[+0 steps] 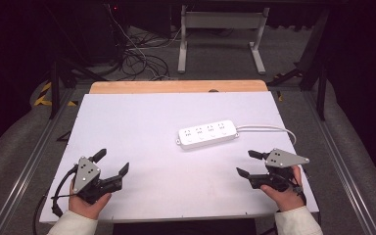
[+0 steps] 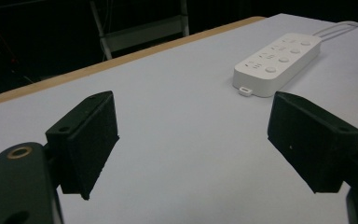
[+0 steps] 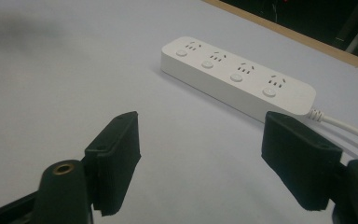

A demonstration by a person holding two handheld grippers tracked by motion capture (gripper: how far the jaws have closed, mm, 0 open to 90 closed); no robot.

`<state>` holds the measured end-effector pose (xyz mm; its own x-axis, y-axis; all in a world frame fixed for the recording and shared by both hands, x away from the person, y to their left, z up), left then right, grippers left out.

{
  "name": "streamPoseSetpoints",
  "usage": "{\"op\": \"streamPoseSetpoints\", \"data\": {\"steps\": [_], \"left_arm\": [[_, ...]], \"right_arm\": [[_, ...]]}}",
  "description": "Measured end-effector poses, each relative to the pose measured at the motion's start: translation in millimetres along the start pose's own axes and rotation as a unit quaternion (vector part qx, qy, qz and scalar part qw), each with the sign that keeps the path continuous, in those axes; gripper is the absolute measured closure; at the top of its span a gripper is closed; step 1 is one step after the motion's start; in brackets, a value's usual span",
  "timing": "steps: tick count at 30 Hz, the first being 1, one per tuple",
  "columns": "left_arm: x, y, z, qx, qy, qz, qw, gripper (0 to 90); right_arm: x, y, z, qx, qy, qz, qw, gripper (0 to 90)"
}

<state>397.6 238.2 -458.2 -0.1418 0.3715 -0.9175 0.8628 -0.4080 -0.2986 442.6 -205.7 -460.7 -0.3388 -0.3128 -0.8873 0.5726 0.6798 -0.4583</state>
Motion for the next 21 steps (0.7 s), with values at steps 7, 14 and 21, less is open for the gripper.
{"op": "streamPoseSetpoints", "data": {"steps": [7,14,21], "left_arm": [[-1.0,-0.6,2.2,-0.013,0.030,-0.005,0.9995,16.7],[-1.3,-2.0,1.3,-0.001,0.008,0.003,1.0000,16.7],[-1.1,-1.3,1.7,-0.006,0.017,0.001,0.9998,16.7]], "right_arm": [[-0.8,0.2,-0.5,0.001,-0.006,0.001,1.0000,28.7],[-1.4,-0.4,-0.9,0.002,-0.006,0.002,1.0000,28.7],[-1.6,-0.5,-0.8,0.001,-0.007,0.003,1.0000,28.7]]}}
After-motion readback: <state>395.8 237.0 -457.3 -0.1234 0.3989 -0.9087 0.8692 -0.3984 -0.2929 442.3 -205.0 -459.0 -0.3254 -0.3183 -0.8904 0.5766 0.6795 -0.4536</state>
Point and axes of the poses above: each handheld gripper's, and its own axes: y roughly forward along the jaws, x roughly out of its underside, z roughly to its right, the point moved 5 cm from there along y, roughly forward along the jaws, and after that the axes turned 9 degrees about y, right-handed, at the moved point
